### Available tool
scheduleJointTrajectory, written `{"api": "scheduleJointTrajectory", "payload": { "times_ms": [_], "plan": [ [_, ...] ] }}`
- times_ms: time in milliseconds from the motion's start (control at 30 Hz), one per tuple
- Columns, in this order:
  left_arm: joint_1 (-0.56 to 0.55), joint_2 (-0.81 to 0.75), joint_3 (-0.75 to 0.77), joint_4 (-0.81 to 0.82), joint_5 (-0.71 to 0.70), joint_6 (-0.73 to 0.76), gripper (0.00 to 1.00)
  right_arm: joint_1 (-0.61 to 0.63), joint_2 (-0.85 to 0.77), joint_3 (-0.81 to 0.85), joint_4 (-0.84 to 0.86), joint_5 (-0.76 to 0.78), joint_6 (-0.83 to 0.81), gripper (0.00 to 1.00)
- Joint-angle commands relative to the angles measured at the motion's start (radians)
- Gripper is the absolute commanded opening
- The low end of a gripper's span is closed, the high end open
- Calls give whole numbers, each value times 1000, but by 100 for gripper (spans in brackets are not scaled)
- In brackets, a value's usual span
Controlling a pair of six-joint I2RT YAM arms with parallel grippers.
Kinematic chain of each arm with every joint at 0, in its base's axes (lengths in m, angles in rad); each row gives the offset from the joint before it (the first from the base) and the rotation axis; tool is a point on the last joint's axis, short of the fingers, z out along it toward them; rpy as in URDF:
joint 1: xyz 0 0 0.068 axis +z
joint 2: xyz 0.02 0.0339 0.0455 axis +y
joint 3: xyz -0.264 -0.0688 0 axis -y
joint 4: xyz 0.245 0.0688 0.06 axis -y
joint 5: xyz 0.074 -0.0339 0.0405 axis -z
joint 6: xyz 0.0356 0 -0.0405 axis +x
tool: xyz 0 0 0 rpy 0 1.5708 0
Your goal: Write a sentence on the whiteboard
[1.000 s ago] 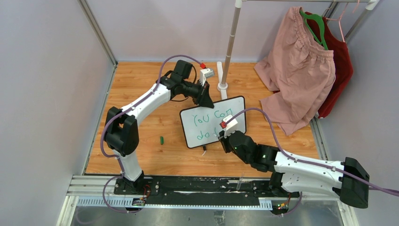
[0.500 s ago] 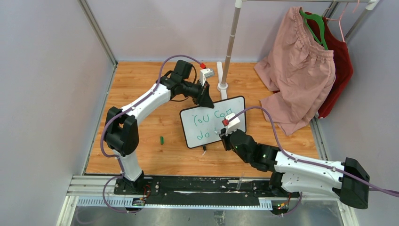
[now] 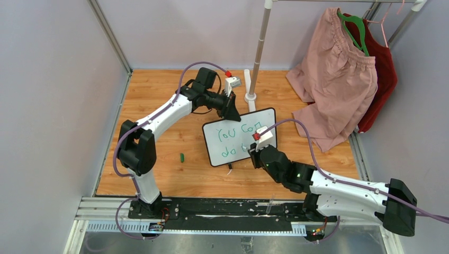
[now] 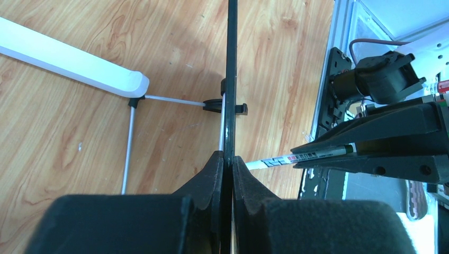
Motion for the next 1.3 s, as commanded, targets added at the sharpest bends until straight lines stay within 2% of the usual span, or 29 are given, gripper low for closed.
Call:
{"api": "scheduleJointTrajectory", "payload": {
  "times_ms": [0,200,333,467,1267],
  "plan": [
    [-11,-36,-11,1,-2,-11,0,-23,-29,-21,-10,76,11,0],
    [-11,-36,-10,1,-2,-10,0,-24,-57,-28,-17,56,13,0],
    [-11,-34,-10,0,-2,-8,0,-24,-134,-44,19,2,-12,0],
    [-10,-33,-9,-1,-2,-7,0,-24,-173,-47,26,31,-44,0],
    [-12,-33,-9,1,1,-10,0,-48,-97,-18,84,80,-59,0]
  ]
}}
